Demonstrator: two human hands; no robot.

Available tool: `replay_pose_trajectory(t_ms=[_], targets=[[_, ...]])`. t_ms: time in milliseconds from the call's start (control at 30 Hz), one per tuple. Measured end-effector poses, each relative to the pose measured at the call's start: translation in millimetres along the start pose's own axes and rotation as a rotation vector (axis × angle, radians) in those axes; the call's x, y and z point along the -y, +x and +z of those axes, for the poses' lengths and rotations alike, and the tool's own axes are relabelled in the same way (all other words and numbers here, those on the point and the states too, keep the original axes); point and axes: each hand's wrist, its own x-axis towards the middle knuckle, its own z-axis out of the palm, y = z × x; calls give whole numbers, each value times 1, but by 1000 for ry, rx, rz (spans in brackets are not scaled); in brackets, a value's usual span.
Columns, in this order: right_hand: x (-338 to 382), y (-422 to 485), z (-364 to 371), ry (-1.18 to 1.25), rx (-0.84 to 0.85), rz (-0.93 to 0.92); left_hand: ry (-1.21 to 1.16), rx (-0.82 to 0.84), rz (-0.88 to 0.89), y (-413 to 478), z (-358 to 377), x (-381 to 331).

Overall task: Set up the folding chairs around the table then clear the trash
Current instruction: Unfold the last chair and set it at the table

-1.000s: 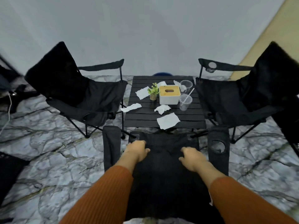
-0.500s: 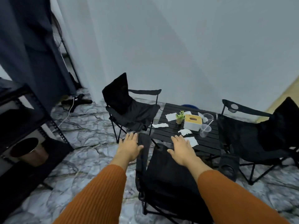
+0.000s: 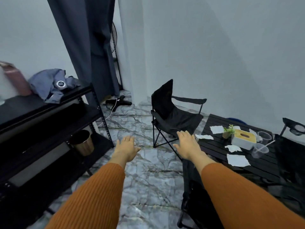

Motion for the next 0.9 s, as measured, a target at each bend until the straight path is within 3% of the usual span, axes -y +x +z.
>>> replay_pose_trajectory(t_ms=[400,900], targets=[[81,106,23,-2,-18,30,0,-20,21,90,-45,99],[90,354,5,61,-45,63,-12,-15,90,334,-109,97]])
